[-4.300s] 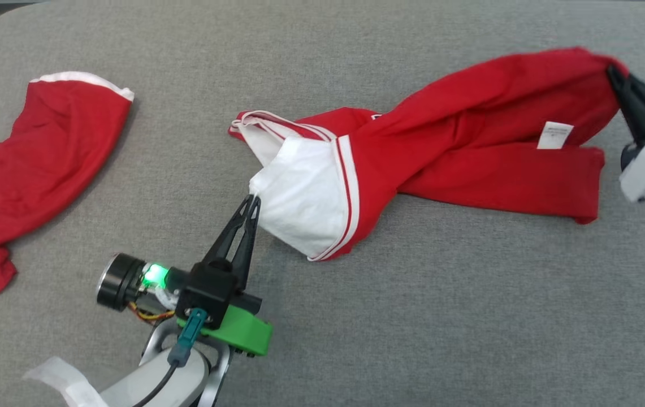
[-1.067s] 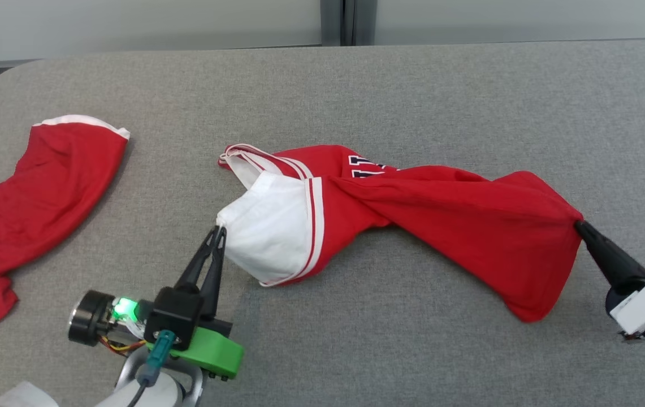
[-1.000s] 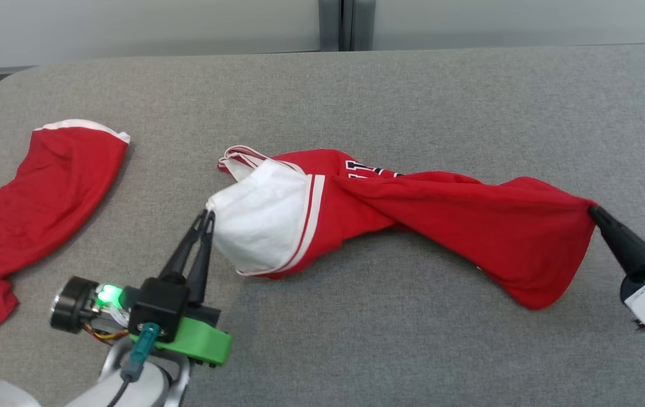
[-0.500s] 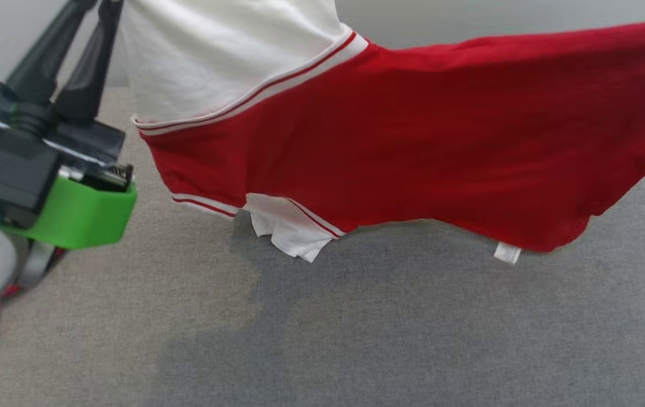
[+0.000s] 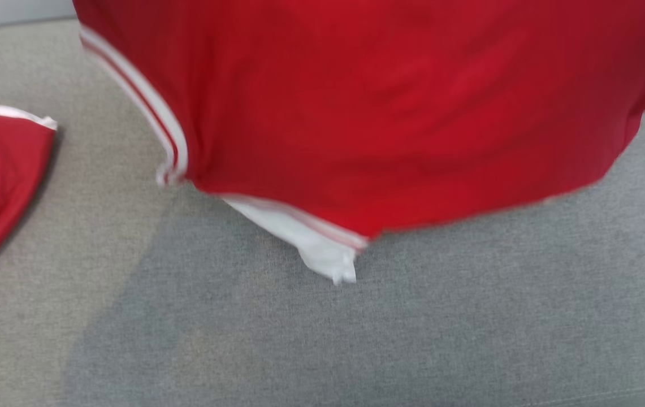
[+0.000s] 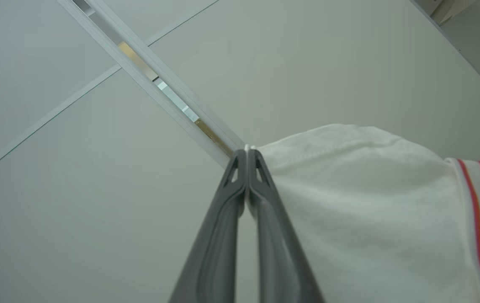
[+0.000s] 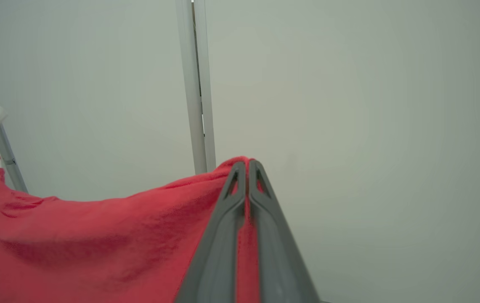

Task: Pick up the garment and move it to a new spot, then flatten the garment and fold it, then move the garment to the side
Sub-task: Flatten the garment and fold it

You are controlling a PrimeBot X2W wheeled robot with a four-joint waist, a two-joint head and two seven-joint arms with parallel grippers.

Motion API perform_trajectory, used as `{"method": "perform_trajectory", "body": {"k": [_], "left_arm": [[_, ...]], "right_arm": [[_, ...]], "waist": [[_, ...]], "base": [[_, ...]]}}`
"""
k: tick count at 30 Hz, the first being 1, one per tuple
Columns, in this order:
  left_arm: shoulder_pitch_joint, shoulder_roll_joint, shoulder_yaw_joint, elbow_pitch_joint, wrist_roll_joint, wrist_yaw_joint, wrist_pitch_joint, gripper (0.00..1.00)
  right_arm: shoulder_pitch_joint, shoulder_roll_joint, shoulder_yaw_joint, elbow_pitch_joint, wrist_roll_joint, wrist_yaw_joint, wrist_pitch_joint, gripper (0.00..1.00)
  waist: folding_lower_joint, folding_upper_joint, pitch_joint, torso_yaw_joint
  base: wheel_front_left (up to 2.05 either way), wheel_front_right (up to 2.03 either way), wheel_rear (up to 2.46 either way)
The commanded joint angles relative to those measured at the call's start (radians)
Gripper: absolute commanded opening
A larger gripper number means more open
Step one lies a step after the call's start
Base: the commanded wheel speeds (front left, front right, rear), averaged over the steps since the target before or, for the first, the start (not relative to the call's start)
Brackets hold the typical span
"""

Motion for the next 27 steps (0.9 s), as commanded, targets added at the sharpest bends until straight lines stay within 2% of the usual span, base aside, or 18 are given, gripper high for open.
{"method": "perform_trajectory", "body": {"k": [1,3,7,10,14,17,22,26,27], "left_arm": [[-0.063,-0.035,-0.01,0.06,0.031,-0.011,-0.016,0.0],[-0.16,-0.082,-0.019,0.171,0.07,-0.028,-0.046,0.0],[-0.317,-0.173,-0.022,0.355,0.151,0.012,-0.153,0.0],[-0.384,-0.215,-0.002,0.435,0.171,0.058,-0.205,0.0],[-0.404,-0.25,0.018,0.486,0.172,0.085,-0.233,0.0],[-0.361,-0.244,0.044,0.43,0.177,0.104,-0.235,0.0],[-0.216,-0.212,0.071,0.311,0.171,0.108,-0.234,0.0],[-0.03,-0.186,0.08,0.197,0.16,0.1,-0.234,0.0],[0.032,-0.179,0.088,0.148,0.16,0.11,-0.235,0.0]], "right_arm": [[-0.074,0.038,0.017,0.049,-0.032,-0.001,0.006,0.0],[-0.182,0.094,0.046,0.134,-0.08,-0.001,0.002,0.0],[-0.373,0.174,0.088,0.303,-0.18,-0.001,-0.078,0.0],[-0.469,0.213,0.118,0.396,-0.23,-0.001,-0.155,0.0],[-0.538,0.223,0.161,0.481,-0.255,-0.001,-0.226,0.0],[-0.535,0.229,0.188,0.516,-0.246,-0.001,-0.255,0.0],[-0.462,0.218,0.213,0.526,-0.217,-0.001,-0.269,0.0],[-0.357,0.207,0.197,0.482,-0.233,-0.001,-0.269,0.0],[-0.318,0.208,0.179,0.462,-0.23,-0.001,-0.269,0.0]], "waist": [[0.0,0.0,0.154,-0.001],[0.0,0.0,0.203,-0.005],[0.0,0.0,0.277,-0.014],[0.0,0.0,0.31,-0.018],[0.0,0.0,0.336,-0.004],[0.0,0.0,0.348,0.009],[0.0,0.0,0.347,0.036],[0.0,0.0,0.326,0.05],[0.0,0.0,0.313,0.052]], "base": [[0.0,0.0,0.0],[0.0,0.0,0.0],[0.0,0.0,0.0],[0.0,0.0,0.0],[0.0,0.0,0.0],[0.0,0.0,0.0],[0.0,0.0,0.0],[0.0,0.0,0.0],[0.0,0.0,0.0]]}}
